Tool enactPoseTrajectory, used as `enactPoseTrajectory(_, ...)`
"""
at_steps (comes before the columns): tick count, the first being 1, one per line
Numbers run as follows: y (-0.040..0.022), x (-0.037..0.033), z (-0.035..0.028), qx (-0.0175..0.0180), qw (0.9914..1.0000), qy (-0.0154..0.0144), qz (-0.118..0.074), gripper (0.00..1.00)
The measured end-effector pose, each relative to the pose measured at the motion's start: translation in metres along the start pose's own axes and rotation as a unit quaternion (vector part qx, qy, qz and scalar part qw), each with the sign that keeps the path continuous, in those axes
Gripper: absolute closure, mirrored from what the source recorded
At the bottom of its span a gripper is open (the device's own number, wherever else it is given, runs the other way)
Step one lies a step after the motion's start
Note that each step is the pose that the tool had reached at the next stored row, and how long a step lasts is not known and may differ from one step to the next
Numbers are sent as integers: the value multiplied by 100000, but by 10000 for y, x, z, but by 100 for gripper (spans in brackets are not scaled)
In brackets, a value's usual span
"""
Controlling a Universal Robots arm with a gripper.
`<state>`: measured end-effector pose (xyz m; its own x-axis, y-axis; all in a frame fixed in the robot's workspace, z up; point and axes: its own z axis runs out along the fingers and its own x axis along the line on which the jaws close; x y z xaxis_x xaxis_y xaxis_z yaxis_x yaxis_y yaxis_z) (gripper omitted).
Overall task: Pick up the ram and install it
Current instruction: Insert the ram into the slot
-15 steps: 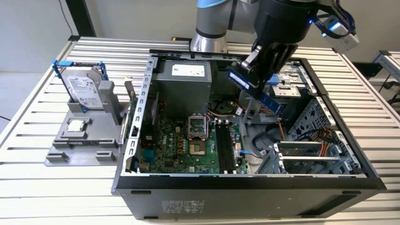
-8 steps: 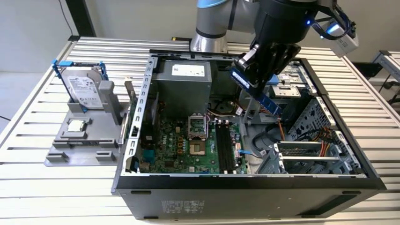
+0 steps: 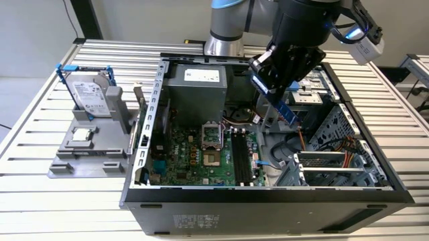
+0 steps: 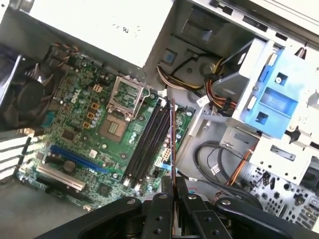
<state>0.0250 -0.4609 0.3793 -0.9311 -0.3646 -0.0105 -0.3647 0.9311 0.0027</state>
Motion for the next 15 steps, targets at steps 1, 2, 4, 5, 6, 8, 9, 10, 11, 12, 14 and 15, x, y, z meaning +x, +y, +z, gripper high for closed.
enactPoseTrajectory(1, 0, 0, 0, 9, 99996, -3, 896, 100)
enactPoseTrajectory(2, 0, 0, 0, 19, 99986, -3, 1681, 100)
enactPoseTrajectory(4, 0, 0, 0, 34, 99946, -10, 3296, 100)
enactPoseTrajectory(5, 0, 0, 0, 40, 99917, -11, 4083, 100)
enactPoseTrajectory(6, 0, 0, 0, 53, 99882, -13, 4859, 100)
enactPoseTrajectory(8, 0, 0, 0, 67, 99791, -17, 6462, 100)
enactPoseTrajectory(9, 0, 0, 0, 77, 99737, -19, 7250, 100)
enactPoseTrajectory(10, 0, 0, 0, 86, 99674, -20, 8066, 100)
enactPoseTrajectory(11, 0, 0, 0, 91, 99607, -24, 8853, 100)
enactPoseTrajectory(12, 0, 0, 0, 101, 99532, -25, 9663, 100)
enactPoseTrajectory(14, 0, 0, 0, 117, 99368, -29, 11228, 100)
enactPoseTrajectory(15, 0, 0, 0, 124, 99276, -32, 12009, 100)
